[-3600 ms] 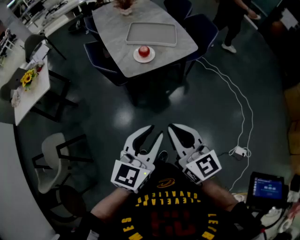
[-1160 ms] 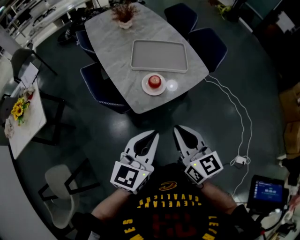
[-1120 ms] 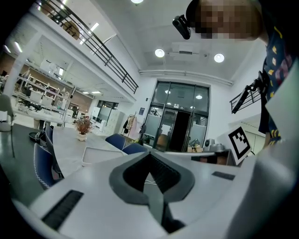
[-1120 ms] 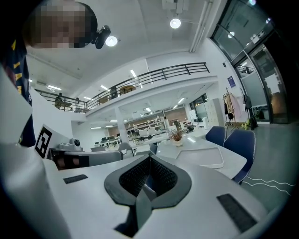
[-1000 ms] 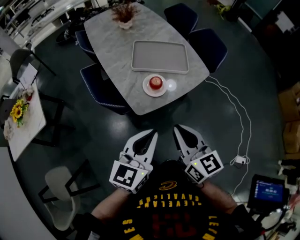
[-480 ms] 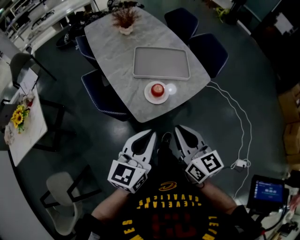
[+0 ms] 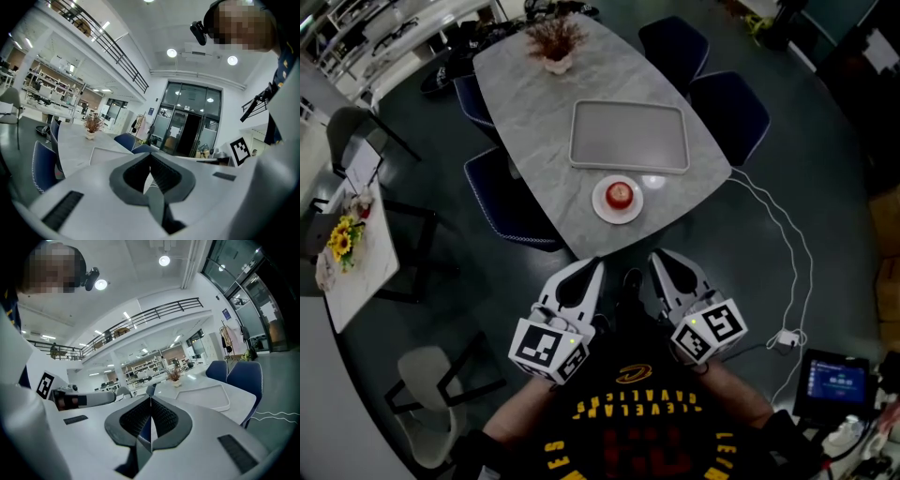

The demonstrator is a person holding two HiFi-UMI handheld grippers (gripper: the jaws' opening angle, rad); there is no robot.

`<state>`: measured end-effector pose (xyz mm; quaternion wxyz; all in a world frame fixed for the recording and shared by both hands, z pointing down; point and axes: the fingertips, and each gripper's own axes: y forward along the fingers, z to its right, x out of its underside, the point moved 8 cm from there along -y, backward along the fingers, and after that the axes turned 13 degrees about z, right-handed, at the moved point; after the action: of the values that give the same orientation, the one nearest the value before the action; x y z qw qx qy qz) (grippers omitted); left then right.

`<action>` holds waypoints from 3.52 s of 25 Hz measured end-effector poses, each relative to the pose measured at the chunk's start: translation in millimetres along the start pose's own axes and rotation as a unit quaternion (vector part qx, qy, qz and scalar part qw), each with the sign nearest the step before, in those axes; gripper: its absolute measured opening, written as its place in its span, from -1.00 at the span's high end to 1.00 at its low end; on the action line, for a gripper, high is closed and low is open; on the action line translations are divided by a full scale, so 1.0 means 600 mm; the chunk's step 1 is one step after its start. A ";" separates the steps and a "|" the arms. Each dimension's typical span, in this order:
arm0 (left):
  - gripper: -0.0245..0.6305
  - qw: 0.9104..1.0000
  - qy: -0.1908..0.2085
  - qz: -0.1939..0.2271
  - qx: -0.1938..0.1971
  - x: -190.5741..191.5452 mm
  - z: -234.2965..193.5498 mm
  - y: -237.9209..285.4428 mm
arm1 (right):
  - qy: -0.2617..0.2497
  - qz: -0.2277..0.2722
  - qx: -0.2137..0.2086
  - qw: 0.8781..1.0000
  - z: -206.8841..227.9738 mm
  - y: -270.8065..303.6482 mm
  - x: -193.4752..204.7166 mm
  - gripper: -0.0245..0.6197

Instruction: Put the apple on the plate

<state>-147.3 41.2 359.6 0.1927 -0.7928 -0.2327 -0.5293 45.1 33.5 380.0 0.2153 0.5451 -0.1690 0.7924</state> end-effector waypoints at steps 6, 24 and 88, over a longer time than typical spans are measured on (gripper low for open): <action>0.92 1.000 0.007 -0.020 -0.023 0.016 -0.031 0.066 | 0.000 -0.026 -0.011 1.000 0.068 0.052 0.003 0.90; 0.71 0.983 -0.003 -0.129 -0.129 0.133 -0.141 0.229 | 0.029 -0.113 -0.028 0.993 0.280 0.158 0.068 0.73; 0.78 0.891 -0.298 -0.276 -0.202 0.379 -0.363 0.245 | 0.273 -0.251 0.161 0.915 0.385 0.217 0.333 0.80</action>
<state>-150.9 -161.9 641.5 -0.2037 -0.8393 -0.3766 -0.3352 96.8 -162.2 643.3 0.3542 0.3594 0.1685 0.8467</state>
